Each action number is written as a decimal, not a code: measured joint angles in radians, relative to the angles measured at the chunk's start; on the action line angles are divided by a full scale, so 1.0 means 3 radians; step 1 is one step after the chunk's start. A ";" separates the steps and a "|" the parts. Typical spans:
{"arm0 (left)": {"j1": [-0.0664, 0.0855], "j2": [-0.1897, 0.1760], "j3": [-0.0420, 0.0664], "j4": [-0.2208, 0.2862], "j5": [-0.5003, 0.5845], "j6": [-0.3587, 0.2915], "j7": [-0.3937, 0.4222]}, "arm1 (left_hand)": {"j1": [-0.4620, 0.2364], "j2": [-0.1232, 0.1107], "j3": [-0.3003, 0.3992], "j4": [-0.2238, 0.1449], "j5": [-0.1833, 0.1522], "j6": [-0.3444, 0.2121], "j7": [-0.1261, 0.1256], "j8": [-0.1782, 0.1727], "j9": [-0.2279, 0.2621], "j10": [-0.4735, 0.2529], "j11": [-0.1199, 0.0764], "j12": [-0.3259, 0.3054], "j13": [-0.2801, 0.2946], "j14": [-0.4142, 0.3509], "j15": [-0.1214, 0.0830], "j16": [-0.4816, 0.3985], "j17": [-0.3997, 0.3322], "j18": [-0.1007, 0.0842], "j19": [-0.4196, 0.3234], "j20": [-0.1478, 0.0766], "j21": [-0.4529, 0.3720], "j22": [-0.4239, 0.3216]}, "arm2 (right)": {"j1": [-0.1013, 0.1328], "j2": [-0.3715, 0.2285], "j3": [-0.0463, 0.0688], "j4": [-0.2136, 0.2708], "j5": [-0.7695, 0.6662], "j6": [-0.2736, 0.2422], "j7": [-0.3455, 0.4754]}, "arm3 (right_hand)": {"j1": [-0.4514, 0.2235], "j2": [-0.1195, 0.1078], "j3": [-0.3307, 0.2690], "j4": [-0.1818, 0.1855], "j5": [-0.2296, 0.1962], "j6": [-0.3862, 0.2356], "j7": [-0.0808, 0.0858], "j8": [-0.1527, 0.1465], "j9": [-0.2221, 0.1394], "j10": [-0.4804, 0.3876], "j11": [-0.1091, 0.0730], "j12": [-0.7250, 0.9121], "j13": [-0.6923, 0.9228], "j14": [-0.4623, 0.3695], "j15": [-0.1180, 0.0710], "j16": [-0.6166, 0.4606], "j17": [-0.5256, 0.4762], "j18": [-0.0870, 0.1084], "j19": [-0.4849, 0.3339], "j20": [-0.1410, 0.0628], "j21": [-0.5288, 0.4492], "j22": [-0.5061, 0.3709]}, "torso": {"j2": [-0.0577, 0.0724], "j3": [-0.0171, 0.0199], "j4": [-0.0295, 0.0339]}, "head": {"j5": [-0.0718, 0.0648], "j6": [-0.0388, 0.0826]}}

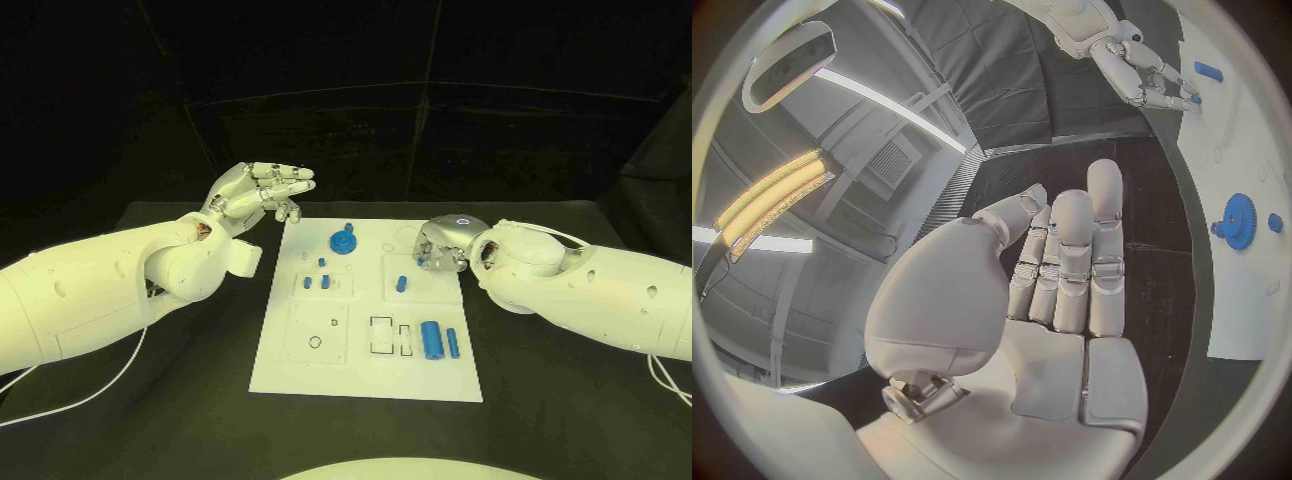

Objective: Assemble the parts on the task board

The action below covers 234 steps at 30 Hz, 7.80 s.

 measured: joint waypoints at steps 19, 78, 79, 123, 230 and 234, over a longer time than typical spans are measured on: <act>0.0000 0.0000 -0.0002 -0.0023 0.0014 0.0033 -0.0010 | 0.0015 0.0014 -0.0006 -0.0012 0.0000 0.0000 0.0000 0.0000 0.0000 0.0000 0.0000 0.0000 0.0000 -0.0012 0.0012 0.0000 -0.0013 -0.0001 0.0000 0.0000 0.0000 -0.0002 | -0.0023 0.0015 0.0004 0.0014 -0.0022 -0.0068 -0.0089 | -0.0285 -0.0176 0.0581 -0.0079 -0.0031 0.0170 -0.0038 -0.0010 -0.0002 0.0226 -0.0049 -0.0162 0.0008 0.0006 -0.0031 0.0077 0.0101 0.0000 0.0026 -0.0026 0.0000 0.0000 | -0.0002 0.0003 -0.0002 | 0.0004 -0.0016; 0.0001 0.0051 -0.0054 -0.0102 0.0020 0.0007 -0.0070 | 0.0015 0.0014 0.0007 -0.0044 0.0000 0.0000 0.0000 0.0000 0.0001 0.0000 0.0000 0.0013 0.0000 -0.0023 0.0000 -0.0016 -0.0041 -0.0003 0.0000 0.0000 -0.0012 -0.0009 | -0.0222 0.0468 -0.0088 0.0763 0.0144 -0.0445 -0.0176 | -0.0536 -0.0254 0.0923 -0.0292 0.0047 0.0258 -0.0061 -0.0020 0.0002 0.0325 -0.0066 -0.0226 0.0023 0.0006 -0.0055 0.0165 0.0235 -0.0001 0.0048 -0.0048 0.0026 0.0000 | 0.0002 -0.0006 0.0004 | 0.0266 -0.0112; 0.0001 0.0052 -0.0057 -0.0099 0.0020 0.0006 -0.0071 | 0.0015 0.0014 0.0008 -0.0044 0.0000 0.0000 0.0000 0.0000 0.0001 0.0000 0.0000 0.0013 0.0000 -0.0023 0.0000 -0.0016 -0.0041 -0.0003 0.0000 0.0000 -0.0012 -0.0009 | -0.0235 0.0491 -0.0099 0.0749 0.0129 -0.0427 -0.0174 | -0.0536 -0.0254 0.0923 -0.0293 0.0047 0.0258 -0.0061 -0.0020 0.0002 0.0325 -0.0066 -0.0226 0.0023 0.0006 -0.0055 0.0165 0.0235 -0.0001 0.0048 -0.0048 0.0025 0.0000 | 0.0002 -0.0005 0.0002 | 0.0277 -0.0116; 0.0001 0.0056 -0.0071 -0.0095 0.0022 0.0001 -0.0112 | 0.0027 0.0027 -0.0002 -0.0053 0.0000 0.0000 0.0000 0.0000 -0.0002 0.0000 0.0000 0.0013 0.0000 -0.0023 0.0000 -0.0016 -0.0057 -0.0003 0.0000 0.0000 -0.0012 -0.0011 | -0.0307 0.0620 -0.0122 0.0641 -0.0170 -0.0229 -0.0235 | -0.0584 -0.0276 0.0947 -0.0318 0.0028 0.0240 -0.0055 -0.0040 -0.0004 0.0325 -0.0066 -0.0251 0.0024 0.0006 -0.0054 0.0165 0.0229 -0.0001 0.0048 -0.0048 0.0025 0.0000 | -0.0002 -0.0001 -0.0002 | 0.0301 -0.0133; 0.0001 0.0066 -0.0158 -0.0112 0.0023 0.0061 -0.0186 | 0.0061 0.0028 0.0012 -0.0104 0.0013 0.0000 0.0000 0.0000 -0.0003 0.0000 0.0000 0.0013 0.0000 -0.0035 0.0012 -0.0026 -0.0084 -0.0004 -0.0012 -0.0012 -0.0012 -0.0012 | -0.0037 -0.0079 0.0000 0.0601 0.0206 0.0144 -0.0142 | -0.0446 -0.0112 0.0427 -0.0243 -0.0009 0.0126 -0.0066 0.0097 0.0029 0.0249 -0.0084 0.0011 0.0006 -0.0006 -0.0067 0.0114 0.0116 0.0027 0.0018 -0.0066 -0.0138 0.0002 | -0.0008 -0.0002 -0.0012 | 0.0151 -0.0106; 0.0001 0.0065 -0.0158 -0.0114 0.0023 0.0062 -0.0187 | 0.0061 0.0028 0.0012 -0.0104 0.0013 0.0000 0.0000 0.0000 -0.0003 0.0000 0.0000 0.0013 0.0000 -0.0035 0.0012 -0.0026 -0.0084 -0.0004 -0.0012 -0.0012 -0.0012 -0.0012 | -0.0045 -0.0107 -0.0003 0.0634 0.0178 0.0075 -0.0135 | -0.0414 -0.0117 0.0534 -0.0299 -0.0050 0.0179 -0.0072 0.0097 0.0029 0.0299 -0.0071 -0.0001 0.0009 0.0006 -0.0079 0.0132 0.0150 0.0026 0.0036 -0.0084 -0.0099 0.0002 | -0.0010 -0.0002 -0.0014 | 0.0154 -0.0106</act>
